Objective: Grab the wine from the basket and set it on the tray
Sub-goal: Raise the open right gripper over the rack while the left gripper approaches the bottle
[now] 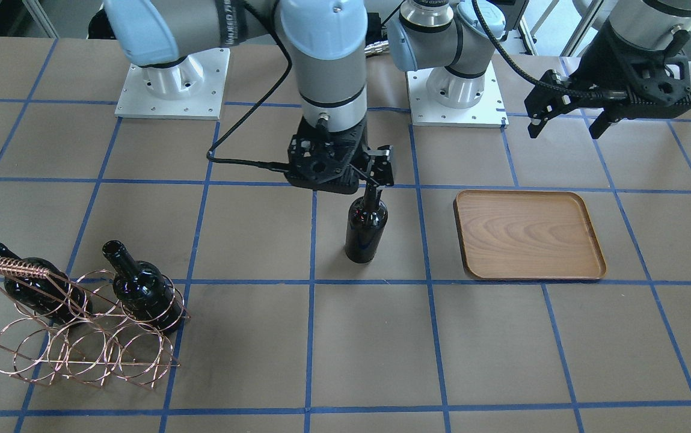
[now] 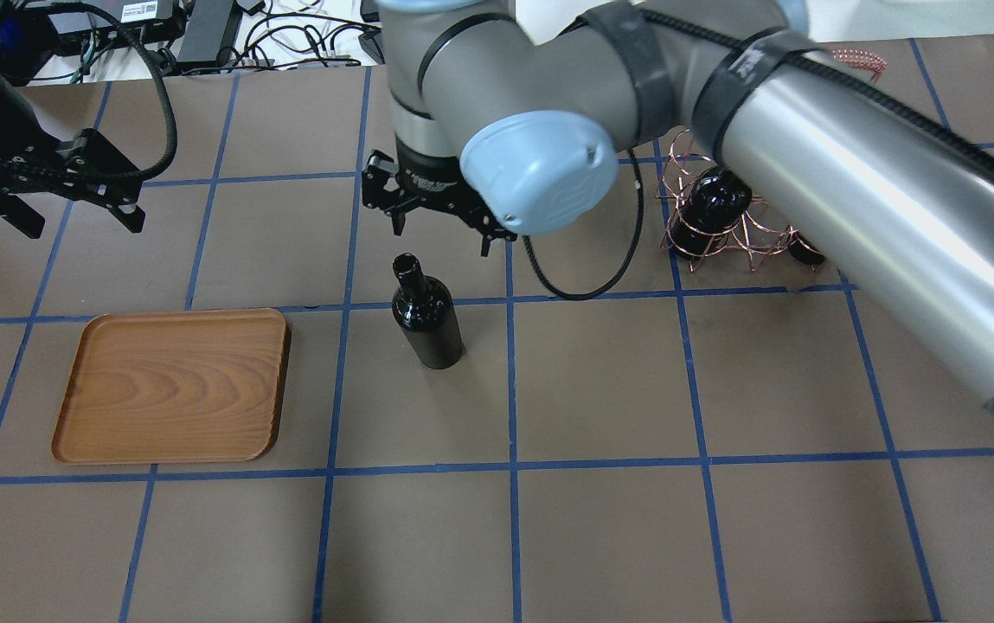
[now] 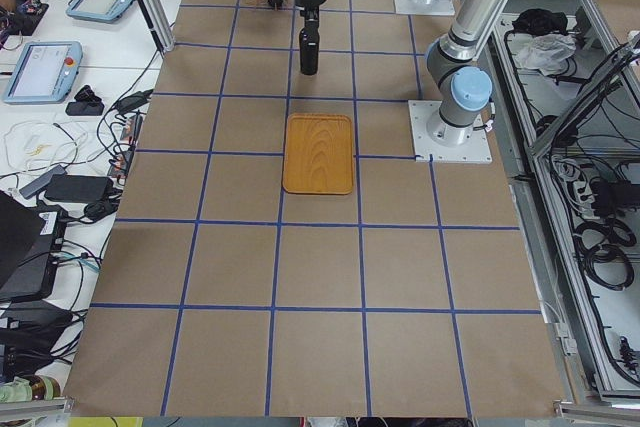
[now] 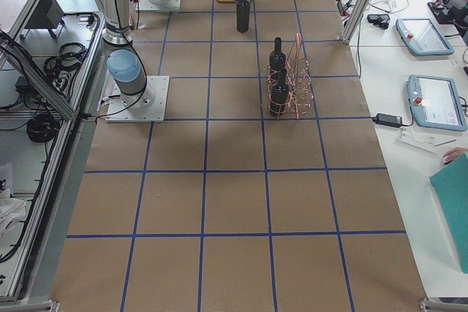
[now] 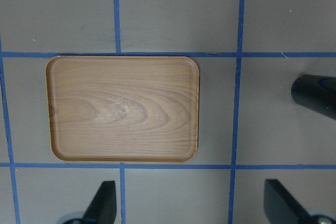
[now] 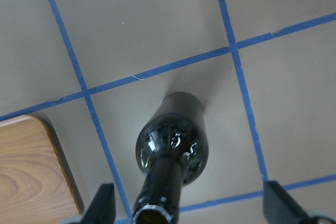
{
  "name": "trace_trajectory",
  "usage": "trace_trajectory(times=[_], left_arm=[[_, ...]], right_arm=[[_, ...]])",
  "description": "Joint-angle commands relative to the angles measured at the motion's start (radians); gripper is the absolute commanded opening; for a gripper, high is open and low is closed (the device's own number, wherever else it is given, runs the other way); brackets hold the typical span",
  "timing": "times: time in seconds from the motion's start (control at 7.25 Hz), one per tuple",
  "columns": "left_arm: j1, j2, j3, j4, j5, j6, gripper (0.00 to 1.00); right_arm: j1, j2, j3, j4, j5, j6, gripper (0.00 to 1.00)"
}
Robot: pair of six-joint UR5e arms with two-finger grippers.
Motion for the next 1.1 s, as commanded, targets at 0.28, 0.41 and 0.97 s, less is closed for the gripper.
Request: trace_trajectory(times=[0.28, 0.41, 0.97], left_arm=[[-0.247, -0.024, 0.000, 0.078, -0.013, -0.200, 1.00], [-0.304, -0.042, -0.002, 0.112, -0.014, -0.233, 1.00], [-0.447, -0.145, -0.007, 0.207, -0.013, -0.272, 1.00]], right_arm=[[-0.306, -0.174, 0.007, 0.177, -0.039, -0.552, 1.00], [-0.330, -0.208, 0.008, 0.220, -0.047, -0.572, 1.00], [-0.400, -0.229, 0.027, 0.241, -0.053, -0.598, 1.00]])
